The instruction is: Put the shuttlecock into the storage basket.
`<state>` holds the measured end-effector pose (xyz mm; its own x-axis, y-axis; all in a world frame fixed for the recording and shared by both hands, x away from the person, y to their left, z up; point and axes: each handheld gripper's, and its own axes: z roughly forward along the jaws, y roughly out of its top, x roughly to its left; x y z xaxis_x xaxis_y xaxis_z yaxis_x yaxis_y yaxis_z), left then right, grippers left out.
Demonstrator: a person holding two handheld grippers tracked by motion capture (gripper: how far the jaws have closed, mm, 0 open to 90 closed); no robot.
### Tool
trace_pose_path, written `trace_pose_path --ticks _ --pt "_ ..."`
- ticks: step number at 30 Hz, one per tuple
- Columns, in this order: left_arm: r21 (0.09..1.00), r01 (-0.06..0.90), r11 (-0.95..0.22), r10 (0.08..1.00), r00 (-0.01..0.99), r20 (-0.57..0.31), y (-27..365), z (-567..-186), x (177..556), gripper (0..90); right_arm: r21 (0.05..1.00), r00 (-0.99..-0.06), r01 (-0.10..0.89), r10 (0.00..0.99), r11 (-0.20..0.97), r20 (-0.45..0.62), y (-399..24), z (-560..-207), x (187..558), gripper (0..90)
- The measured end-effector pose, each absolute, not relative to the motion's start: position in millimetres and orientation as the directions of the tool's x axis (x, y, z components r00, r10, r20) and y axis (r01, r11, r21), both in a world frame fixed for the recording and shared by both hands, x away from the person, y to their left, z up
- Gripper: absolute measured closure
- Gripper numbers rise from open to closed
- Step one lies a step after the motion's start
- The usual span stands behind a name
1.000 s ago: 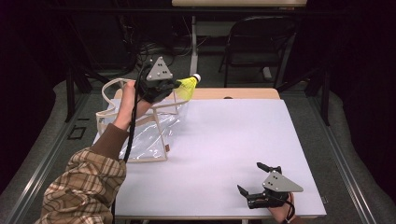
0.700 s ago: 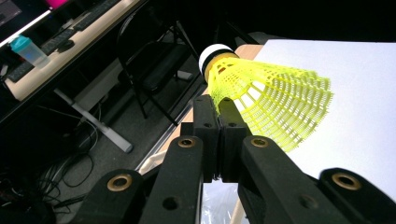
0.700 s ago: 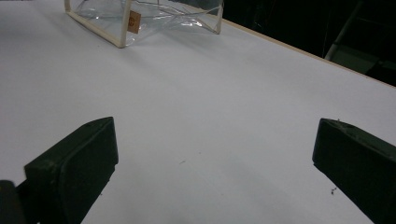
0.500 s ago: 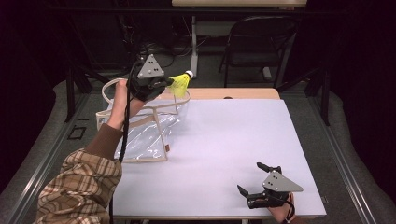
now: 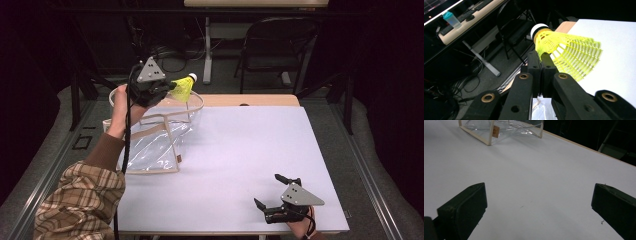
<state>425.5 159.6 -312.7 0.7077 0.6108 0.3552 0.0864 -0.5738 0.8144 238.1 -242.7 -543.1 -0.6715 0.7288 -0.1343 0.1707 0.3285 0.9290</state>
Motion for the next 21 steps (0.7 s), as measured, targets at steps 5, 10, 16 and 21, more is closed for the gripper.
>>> trace_pose_path --ticks 5,10,16,21 --pt "0.818 0.099 -0.567 0.627 0.696 0.351 167 -313 426 89.2 0.929 -0.671 0.172 0.729 0.328 -0.133 -243 -543 238 0.0" --pt "0.818 0.109 -0.564 0.639 0.686 0.349 173 -314 427 89.2 0.929 -0.671 0.169 0.729 0.329 -0.135 -243 -543 238 0.0" --pt "0.817 0.124 -0.563 0.652 0.674 0.347 181 -316 429 89.2 0.929 -0.671 0.168 0.729 0.33 -0.137 -243 -543 238 0.0" --pt "0.819 0.135 -0.557 0.666 0.663 0.343 186 -317 430 89.2 0.929 -0.672 0.169 0.728 0.33 -0.136 -243 -543 238 0.0"
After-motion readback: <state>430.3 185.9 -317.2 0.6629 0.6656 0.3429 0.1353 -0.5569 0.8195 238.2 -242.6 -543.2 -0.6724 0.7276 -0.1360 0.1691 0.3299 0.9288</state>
